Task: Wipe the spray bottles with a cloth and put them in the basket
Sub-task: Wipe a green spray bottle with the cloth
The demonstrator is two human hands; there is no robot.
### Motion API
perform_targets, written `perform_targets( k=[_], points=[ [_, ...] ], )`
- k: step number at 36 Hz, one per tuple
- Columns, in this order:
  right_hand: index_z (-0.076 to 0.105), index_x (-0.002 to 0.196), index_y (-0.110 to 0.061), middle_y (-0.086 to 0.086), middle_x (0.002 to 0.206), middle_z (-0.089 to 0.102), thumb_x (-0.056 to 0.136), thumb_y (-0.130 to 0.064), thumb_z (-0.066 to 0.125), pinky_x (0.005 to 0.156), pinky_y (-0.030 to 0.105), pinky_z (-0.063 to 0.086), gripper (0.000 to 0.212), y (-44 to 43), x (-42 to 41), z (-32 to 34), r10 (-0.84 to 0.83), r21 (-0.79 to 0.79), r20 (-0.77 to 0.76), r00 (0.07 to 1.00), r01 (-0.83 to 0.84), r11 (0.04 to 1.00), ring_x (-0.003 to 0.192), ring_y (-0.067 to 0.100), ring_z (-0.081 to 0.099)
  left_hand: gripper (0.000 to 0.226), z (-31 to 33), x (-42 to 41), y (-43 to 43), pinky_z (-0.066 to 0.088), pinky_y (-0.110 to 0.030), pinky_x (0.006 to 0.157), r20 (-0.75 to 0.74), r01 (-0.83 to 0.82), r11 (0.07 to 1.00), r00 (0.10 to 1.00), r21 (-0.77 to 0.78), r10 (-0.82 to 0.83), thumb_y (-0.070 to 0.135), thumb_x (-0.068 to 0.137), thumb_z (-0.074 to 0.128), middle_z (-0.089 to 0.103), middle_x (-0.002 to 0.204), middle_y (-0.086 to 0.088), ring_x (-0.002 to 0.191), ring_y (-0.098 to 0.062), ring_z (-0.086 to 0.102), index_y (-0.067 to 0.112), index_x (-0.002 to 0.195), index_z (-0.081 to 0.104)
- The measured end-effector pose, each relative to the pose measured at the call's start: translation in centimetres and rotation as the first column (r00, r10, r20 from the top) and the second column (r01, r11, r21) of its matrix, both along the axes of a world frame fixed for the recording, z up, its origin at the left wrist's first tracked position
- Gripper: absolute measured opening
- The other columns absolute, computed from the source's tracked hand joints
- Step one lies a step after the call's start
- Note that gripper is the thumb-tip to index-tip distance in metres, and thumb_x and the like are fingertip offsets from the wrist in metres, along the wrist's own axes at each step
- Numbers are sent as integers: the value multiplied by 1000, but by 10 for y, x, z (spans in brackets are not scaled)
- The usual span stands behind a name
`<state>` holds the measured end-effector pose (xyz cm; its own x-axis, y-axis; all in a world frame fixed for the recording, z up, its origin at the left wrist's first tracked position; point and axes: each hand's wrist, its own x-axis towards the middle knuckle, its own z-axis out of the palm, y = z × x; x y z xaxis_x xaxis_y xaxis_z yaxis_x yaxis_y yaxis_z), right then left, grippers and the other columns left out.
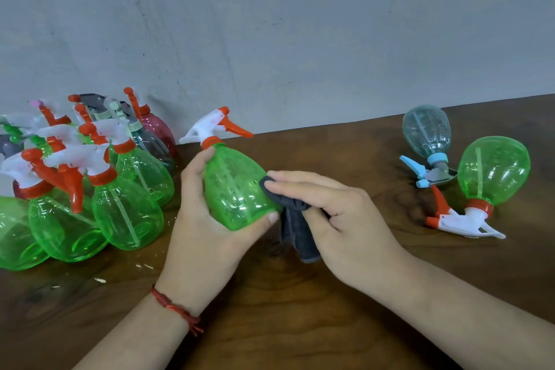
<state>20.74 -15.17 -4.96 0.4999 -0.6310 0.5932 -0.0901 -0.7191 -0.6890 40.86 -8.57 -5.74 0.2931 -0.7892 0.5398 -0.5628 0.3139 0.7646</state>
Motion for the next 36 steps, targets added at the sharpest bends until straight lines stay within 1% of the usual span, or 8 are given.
perform_targets(
  k=[5, 7, 11, 17, 21, 25, 28, 36],
  points=[
    [73, 134, -20, -16, 140, 66, 99, 17, 49, 117, 22, 42, 56, -7, 1, 2, -39, 75, 89, 995, 33, 997, 136, 0, 56, 114, 2, -10, 5, 46, -39, 118, 109, 163, 986, 980, 32, -166, 30, 63, 102, 50, 154, 14, 144, -18, 53, 32, 157, 37],
    [73, 132, -21, -16, 137, 69, 101, 14, 48, 115, 20, 43, 53, -9, -1, 5, -6, 205, 151, 988, -25, 978, 134, 0, 58, 115, 2, -16, 8, 46, -35, 117, 141, 224, 973, 963, 51, -229, 31, 63, 102, 50, 155, 11, 145, -20, 53, 32, 157, 37],
    [73, 131, -21, -1, 132, 74, 102, 8, 40, 106, 53, 52, 53, -11, -3, 12, 78, 497, 368, 927, -267, 825, 125, 25, 67, 117, 4, -21, 13, 44, -23, 116, 94, 292, 956, 951, 40, -294, 29, 62, 102, 50, 155, 10, 146, -17, 52, 30, 158, 35],
    [71, 134, -11, 8, 135, 71, 94, 5, 36, 118, 50, 42, 55, -14, -6, 8, 91, 530, 423, 901, -328, 782, 133, 25, 63, 117, 5, -11, 9, 47, -39, 118, 204, 279, 955, 934, 99, -294, 39, 65, 101, 46, 158, 11, 144, -22, 53, 39, 160, 33],
    [73, 130, -22, -1, 133, 72, 104, 11, 35, 104, 54, 54, 56, -15, -6, 6, 60, 463, 299, 953, -199, 864, 124, 20, 68, 114, 5, -9, 8, 44, -27, 117, 290, 230, 969, 925, 89, -246, 33, 68, 101, 48, 154, 12, 142, -16, 54, 30, 160, 35],
    [73, 129, -18, -12, 139, 69, 104, 13, 43, 118, 31, 44, 50, -13, -6, 8, 61, 330, 206, 977, -128, 935, 135, 4, 59, 114, 5, -12, 7, 39, -18, 116, 331, 206, 977, 919, 60, -214, 27, 69, 101, 47, 154, 9, 144, -14, 51, 22, 162, 35],
    [71, 134, -17, -11, 146, 63, 106, 10, 48, 120, 28, 40, 45, -10, -2, 3, 53, 194, 113, 992, -75, 978, 141, 3, 53, 117, 3, -11, 7, 38, -15, 116, 303, 130, 991, 943, 44, -137, 33, 65, 102, 47, 154, 10, 145, -10, 48, 24, 162, 36],
    [66, 143, -24, -17, 156, 52, 99, 16, 48, 122, 29, 38, 62, -3, 0, -4, 86, -34, -85, 993, -89, 995, 147, 0, 44, 113, 4, 2, 1, 49, -37, 114, 69, -90, 995, 994, 50, 86, 42, 62, 100, 54, 147, 13, 134, -7, 57, 38, 156, 37]
  ],
)
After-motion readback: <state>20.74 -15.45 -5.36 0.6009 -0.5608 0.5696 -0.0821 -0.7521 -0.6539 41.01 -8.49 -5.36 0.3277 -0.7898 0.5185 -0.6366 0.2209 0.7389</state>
